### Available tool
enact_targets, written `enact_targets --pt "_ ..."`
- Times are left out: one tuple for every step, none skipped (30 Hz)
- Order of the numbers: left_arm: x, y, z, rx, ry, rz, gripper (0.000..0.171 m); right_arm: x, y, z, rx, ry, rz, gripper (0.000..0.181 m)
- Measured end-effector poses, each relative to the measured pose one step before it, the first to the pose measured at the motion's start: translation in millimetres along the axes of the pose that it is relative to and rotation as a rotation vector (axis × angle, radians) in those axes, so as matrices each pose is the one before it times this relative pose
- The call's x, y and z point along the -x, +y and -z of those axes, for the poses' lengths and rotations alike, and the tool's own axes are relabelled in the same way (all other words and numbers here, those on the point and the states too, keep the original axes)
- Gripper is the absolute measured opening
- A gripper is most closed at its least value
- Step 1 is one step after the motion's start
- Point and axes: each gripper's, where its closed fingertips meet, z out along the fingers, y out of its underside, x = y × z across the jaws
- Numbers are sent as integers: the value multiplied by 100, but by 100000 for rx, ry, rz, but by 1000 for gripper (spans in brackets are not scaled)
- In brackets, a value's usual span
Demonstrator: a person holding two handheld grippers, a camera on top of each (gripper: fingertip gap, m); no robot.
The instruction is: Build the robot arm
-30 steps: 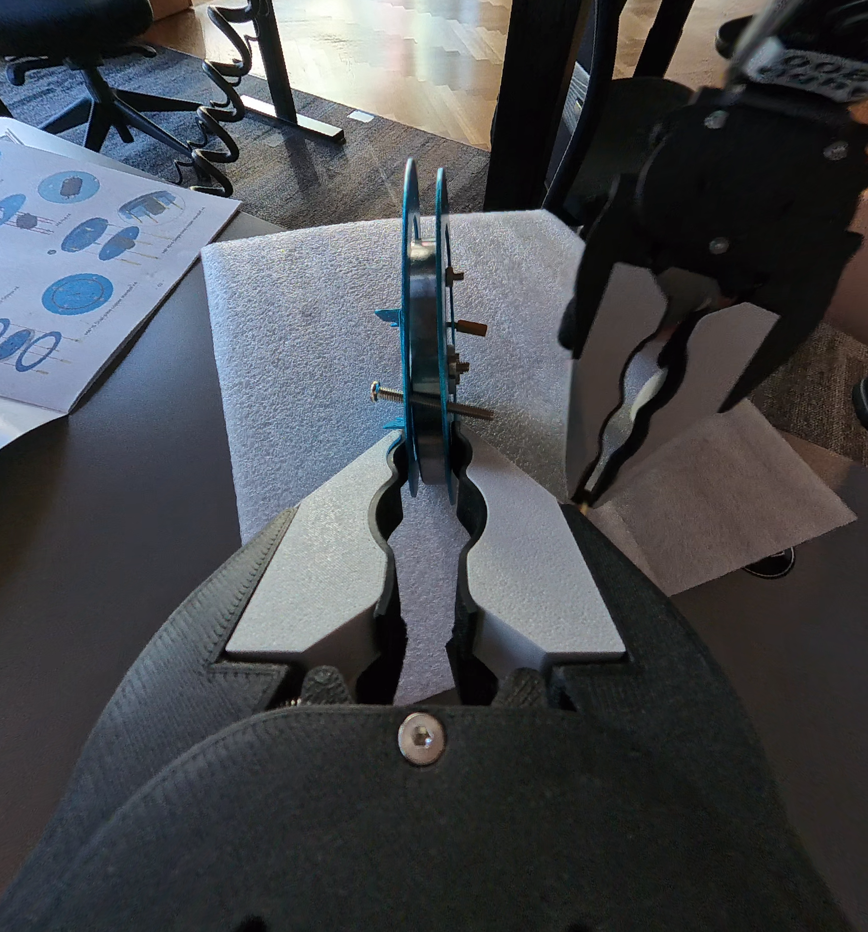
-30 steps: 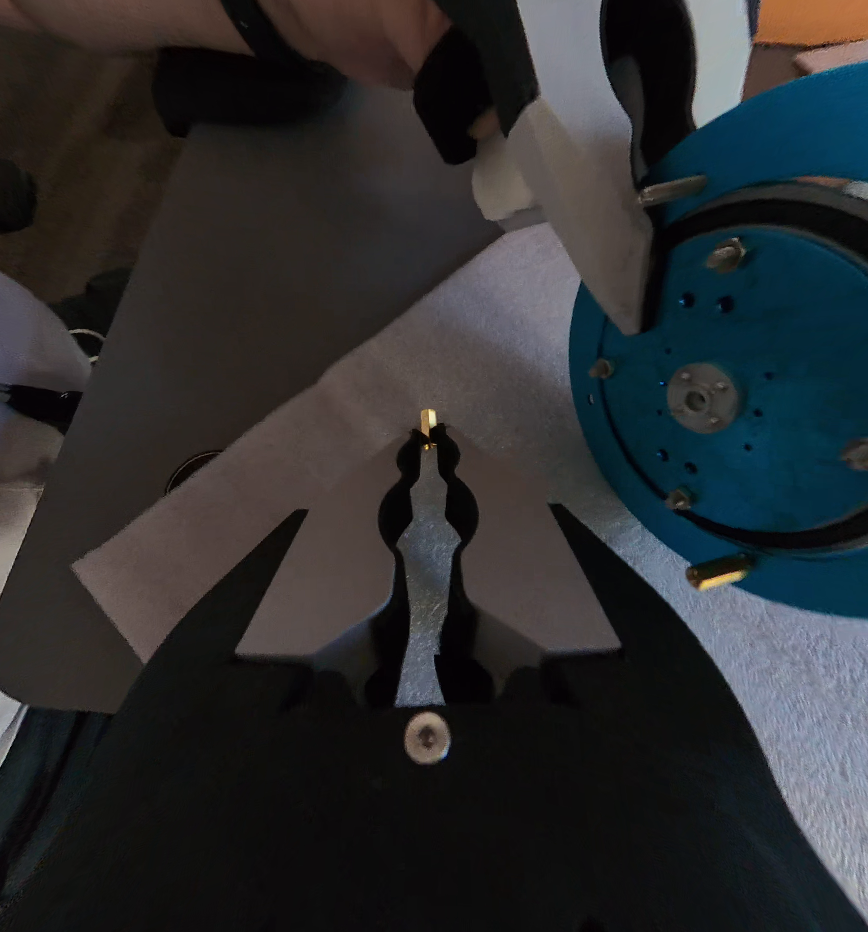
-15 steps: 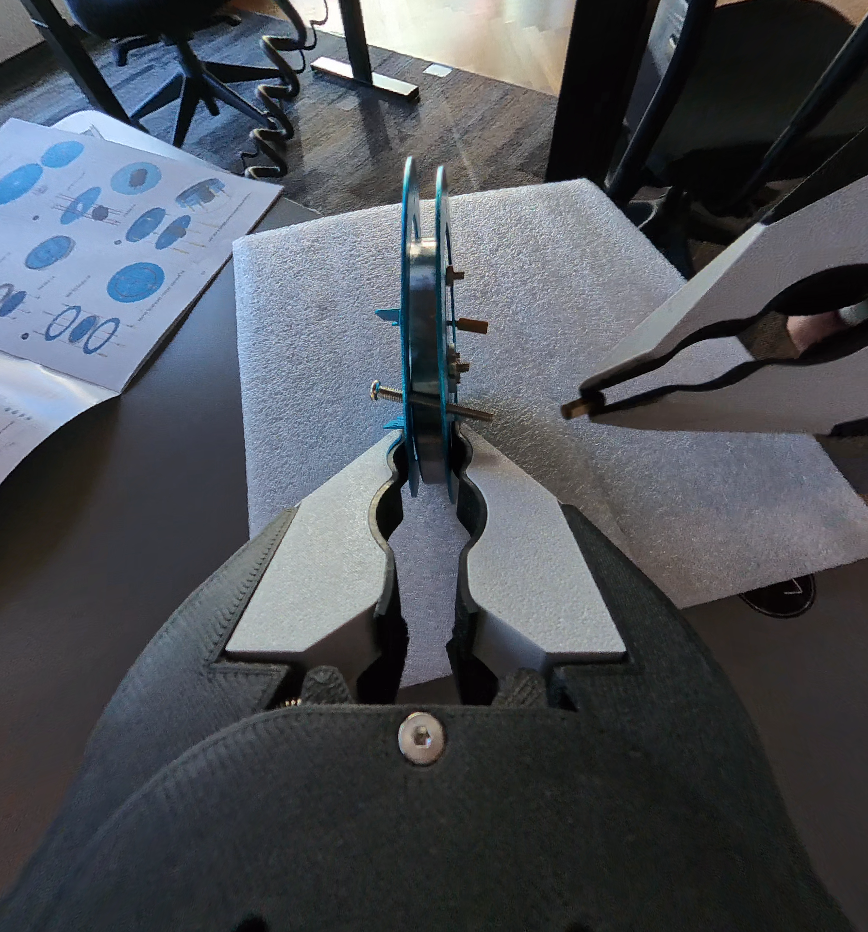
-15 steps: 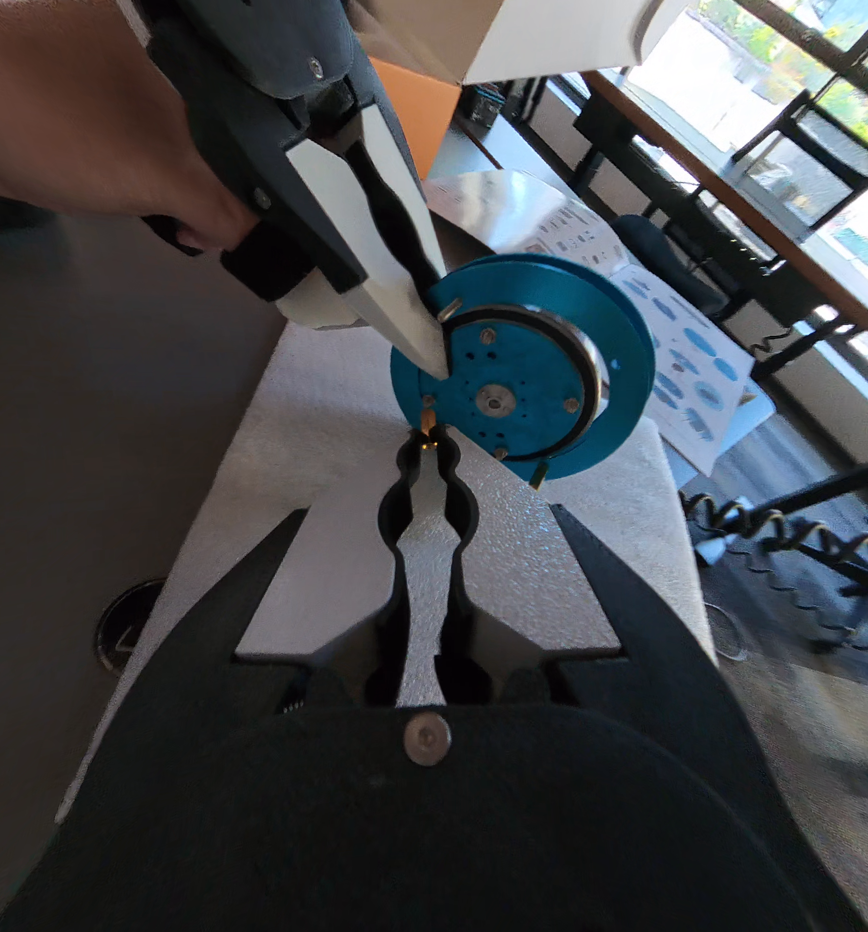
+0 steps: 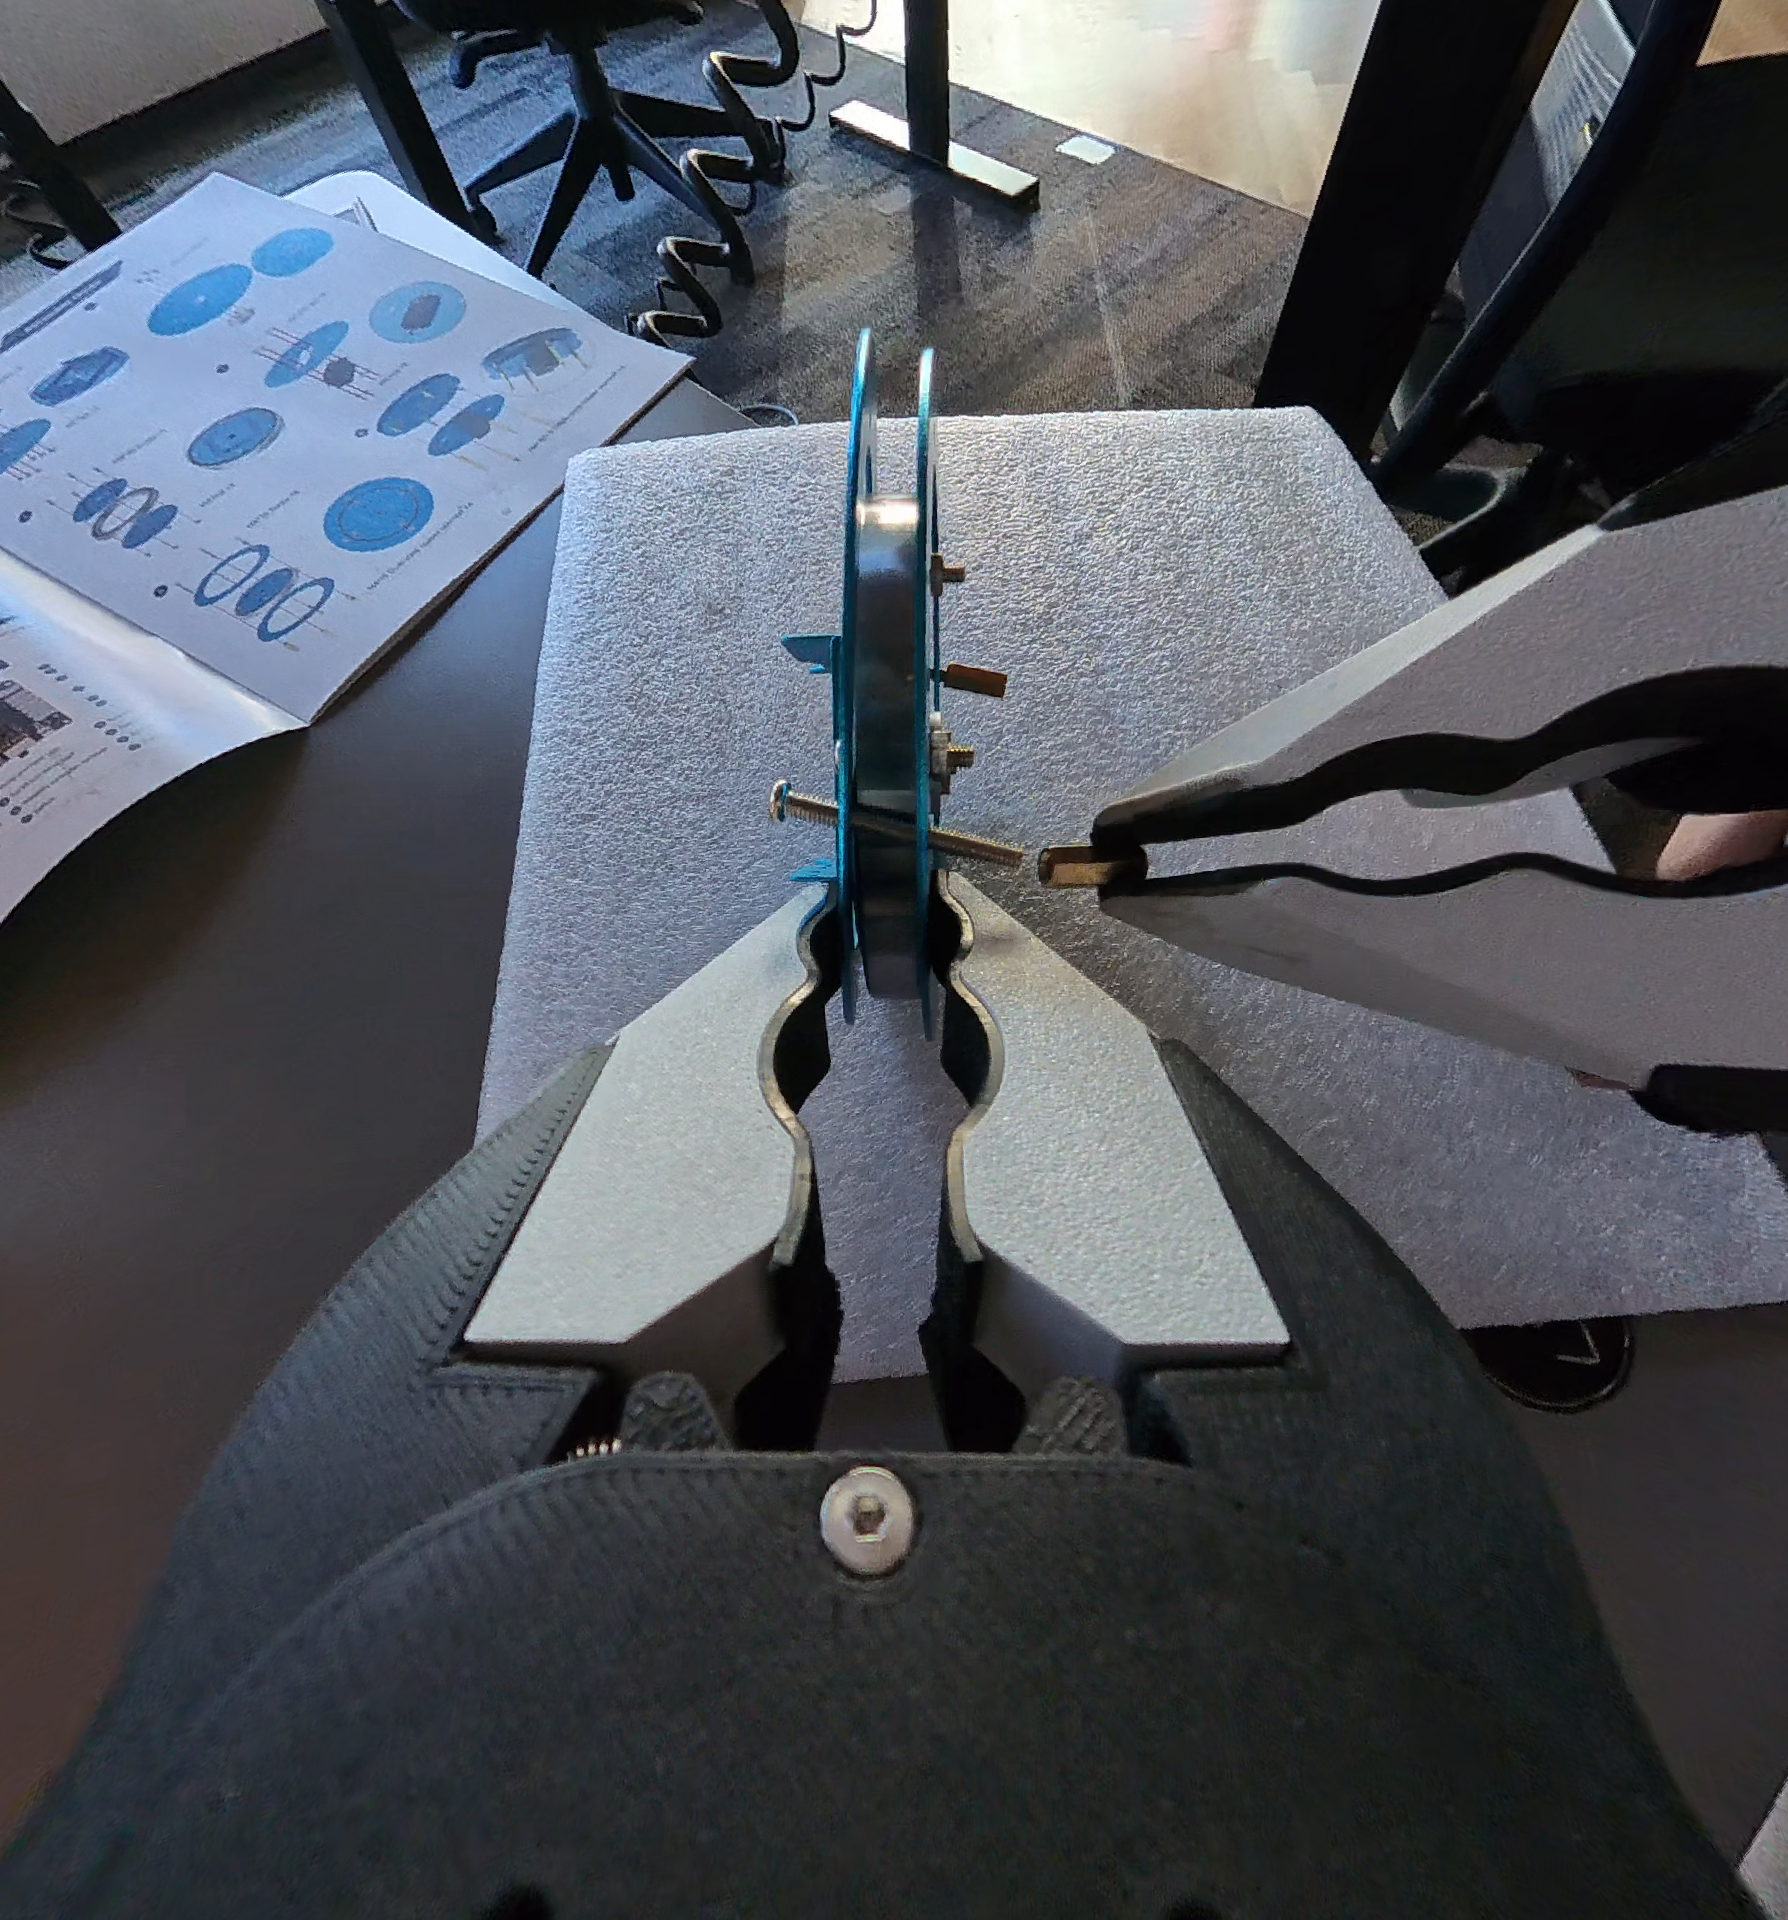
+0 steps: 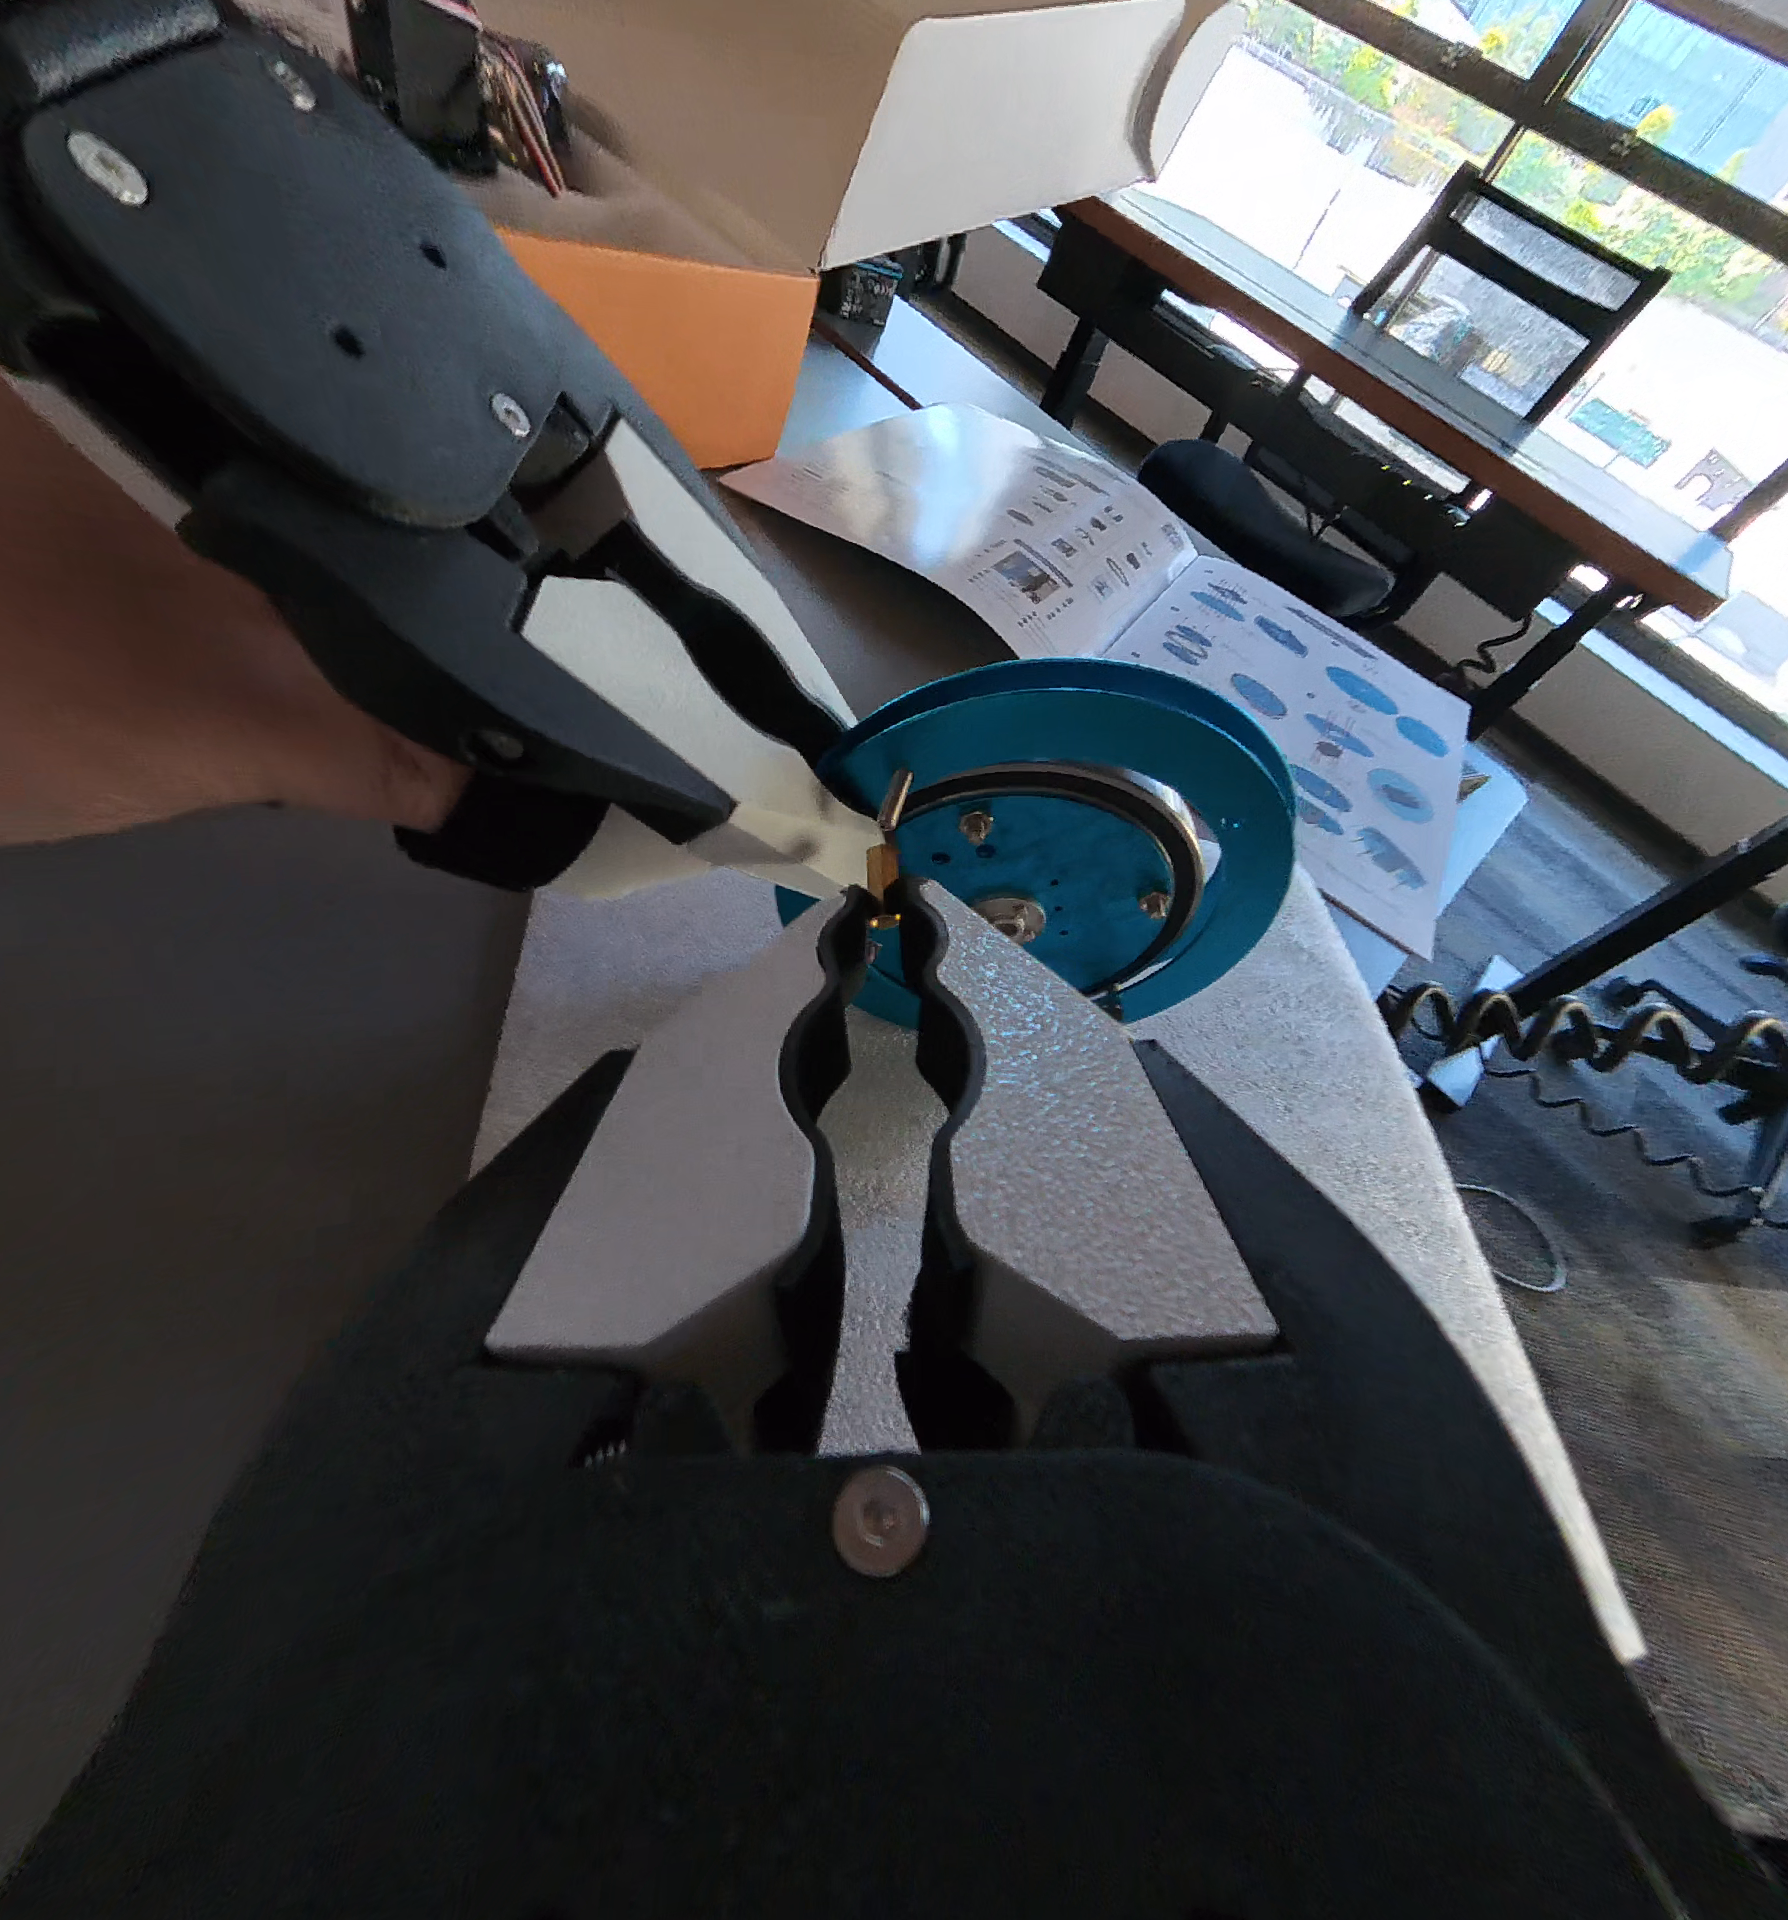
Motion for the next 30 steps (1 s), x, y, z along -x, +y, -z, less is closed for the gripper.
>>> enact_targets --pt "-9 11 -12 -433 -273 692 14 6 -4 45 -794 -966 -2414 4" --pt "4 15 7 -234 -286 170 14 1 103 11 184 -1048 -2254 4" --pt "7 21 5 -157 -245 -17 14 -3 326 -15 1621 -1194 -1174 4" --pt "-1 18 3 -48 -173 -172 14 -183 587 3 2799 -585 -137 4" --pt "1 26 11 33 -277 -620 14 -145 766 1 3468 -1390 361 4" --pt "-9 6 5 9 -352 -573 14 94 1048 -139 5315 -3821 -20 4" --pt "-24 15 7 -43 -251 -319 14 453 1287 -300 7021 -6838 -343 4" --pt "-38 1 13 -92 -191 -362 14 557 1214 -367 6252 -7617 226 4" --pt "-23 -4 0 -88 -163 -249 14 -61 994 -323 4355 -3596 -129 5" --pt "-20 4 2 -41 -122 -49 14 -238 626 -190 2287 -2747 1545 10" --pt "-9 16 13 8 -144 -106 14 -344 -140 172 -1135 -1906 3530 21" --pt "0 35 8 118 -130 -332 14 -676 -950 641 -4551 708 7181 29" --pt "-11 56 15 281 -18 -280 14 -720 -1538 930 -6117 1065 11430 33" --pt "-15 48 17 295 46 -209 14 -601 -1920 964 -6518 -197 13410 39" --pt "-14 43 16 167 -75 -380 14 -669 -1847 742 -4849 -1056 13580 40" --pt "-16 25 2 77 -89 -386 14 -1176 -1345 353 -1746 566 12041 40" --pt "-16 -2 2 135 -48 -102 14 -1180 -871 -54 -3 -681 10784 40" --pt "-21 -25 -4 207 -112 -62 14 -672 -284 -371 1517 -4771 7869 41" --pt "-32 -56 -16 67 -284 -578 14 -182 274 -552 3141 -8253 3534 42" --pt "-47 -56 -20 -61 -399 -857 14 -237 546 -582 4225 -7542 480 43" --pt "-71 -51 -13 -30 -390 -658 14 -50 448 -524 3105 -7489 461 46" --pt "-85 -28 7 18 -365 -839 14 -38 537 -459 3373 -6087 1364 46" --pt "-79 -17 7 -34 -505 -1055 14 21 648 -427 4136 -5225 1773 47" --pt "-76 -9 -4 -7 -536 -805 14 271 572 -416 4078 -5842 1300 46" --pt "-65 -7 10 90 -444 -478 14 62 472 -379 3966 -4180 504 42" --pt "-35 -2 -7 173 -397 -364 14 40 163 -307 2292 -3679 17 38" --pt "21 31 -6 412 -467 -337 14 302 -84 -227 569 -4724 -217 32" --pt "56 61 0 481 -231 -121 15 542 15 -161 1008 -5806 267 17" --pt "-23 53 0 160 766 406 15 97 41 -78 727 -2699 -322 16" --pt "-110 11 1 -443 1483 448 15 253 54 12 224 -3416 154 14"
